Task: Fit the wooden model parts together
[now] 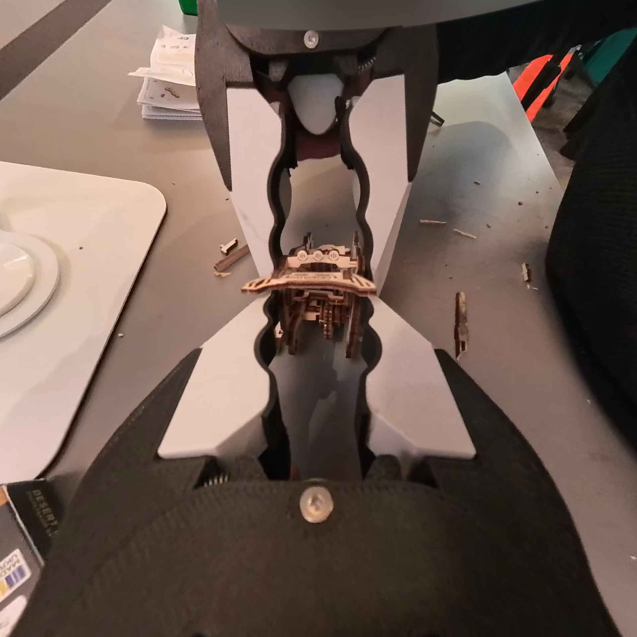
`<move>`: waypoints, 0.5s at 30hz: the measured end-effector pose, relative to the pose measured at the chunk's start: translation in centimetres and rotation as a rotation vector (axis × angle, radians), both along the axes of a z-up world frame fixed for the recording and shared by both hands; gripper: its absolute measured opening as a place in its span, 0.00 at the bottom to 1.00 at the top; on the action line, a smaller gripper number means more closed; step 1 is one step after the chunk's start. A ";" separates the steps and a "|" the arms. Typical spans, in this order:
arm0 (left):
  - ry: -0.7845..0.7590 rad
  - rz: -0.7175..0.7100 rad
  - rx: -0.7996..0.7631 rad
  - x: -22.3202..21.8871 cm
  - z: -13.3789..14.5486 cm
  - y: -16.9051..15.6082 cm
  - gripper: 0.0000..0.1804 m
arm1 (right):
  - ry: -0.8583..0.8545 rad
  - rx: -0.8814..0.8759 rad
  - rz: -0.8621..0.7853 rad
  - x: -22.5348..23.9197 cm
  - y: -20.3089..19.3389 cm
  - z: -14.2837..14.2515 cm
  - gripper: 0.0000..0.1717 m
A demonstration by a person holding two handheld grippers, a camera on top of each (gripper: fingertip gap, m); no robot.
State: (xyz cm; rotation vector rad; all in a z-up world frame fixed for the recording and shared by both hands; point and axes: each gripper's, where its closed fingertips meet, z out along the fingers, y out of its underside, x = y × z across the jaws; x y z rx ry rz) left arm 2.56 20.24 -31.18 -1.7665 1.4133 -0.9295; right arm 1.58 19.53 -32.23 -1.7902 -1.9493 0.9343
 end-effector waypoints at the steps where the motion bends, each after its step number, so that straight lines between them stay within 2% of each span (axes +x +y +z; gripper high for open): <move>1: 0.006 -0.003 0.000 0.0 0.0 0.0 0.24 | -0.006 0.003 0.001 0.0 0.0 0.0 0.29; 8: 0.015 -0.007 0.003 -0.2 0.0 0.2 0.24 | 0.008 -0.034 -0.027 -0.2 0.2 0.1 0.30; 13: 0.013 -0.002 0.005 -0.2 0.0 0.3 0.24 | 0.069 -0.037 -0.077 -0.3 0.8 1.3 0.32; 15: 0.009 -0.004 -0.001 -0.2 0.0 0.3 0.24 | 0.078 -0.034 -0.080 -0.2 0.8 1.5 0.28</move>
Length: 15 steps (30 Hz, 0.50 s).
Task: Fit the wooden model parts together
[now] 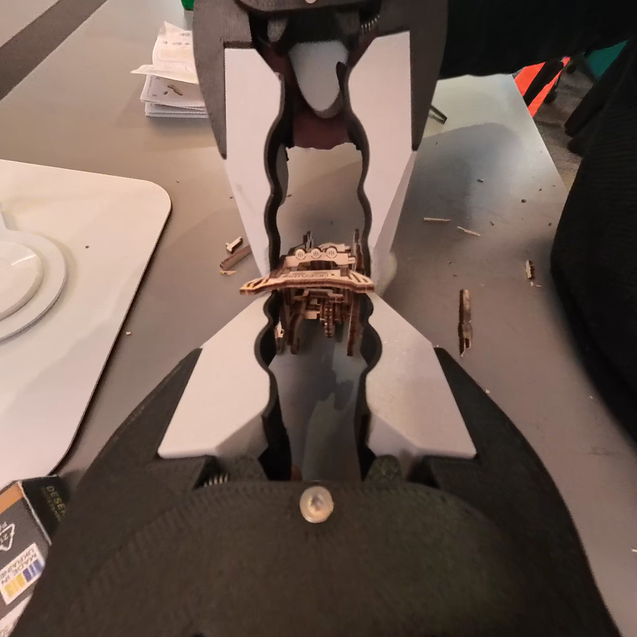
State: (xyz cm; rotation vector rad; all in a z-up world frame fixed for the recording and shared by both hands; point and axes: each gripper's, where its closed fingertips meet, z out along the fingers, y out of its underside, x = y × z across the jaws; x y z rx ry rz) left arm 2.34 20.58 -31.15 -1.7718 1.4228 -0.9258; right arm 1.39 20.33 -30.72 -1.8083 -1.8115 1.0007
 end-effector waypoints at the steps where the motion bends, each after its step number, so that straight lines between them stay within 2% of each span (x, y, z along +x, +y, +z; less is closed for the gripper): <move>1: 0.004 -0.002 0.008 0.0 0.0 0.0 0.24 | 0.000 0.005 0.000 0.0 0.0 0.0 0.28; 15: 0.057 -0.021 0.043 0.1 -0.1 -0.1 0.24 | 0.003 0.015 0.004 0.0 -0.1 -0.1 0.27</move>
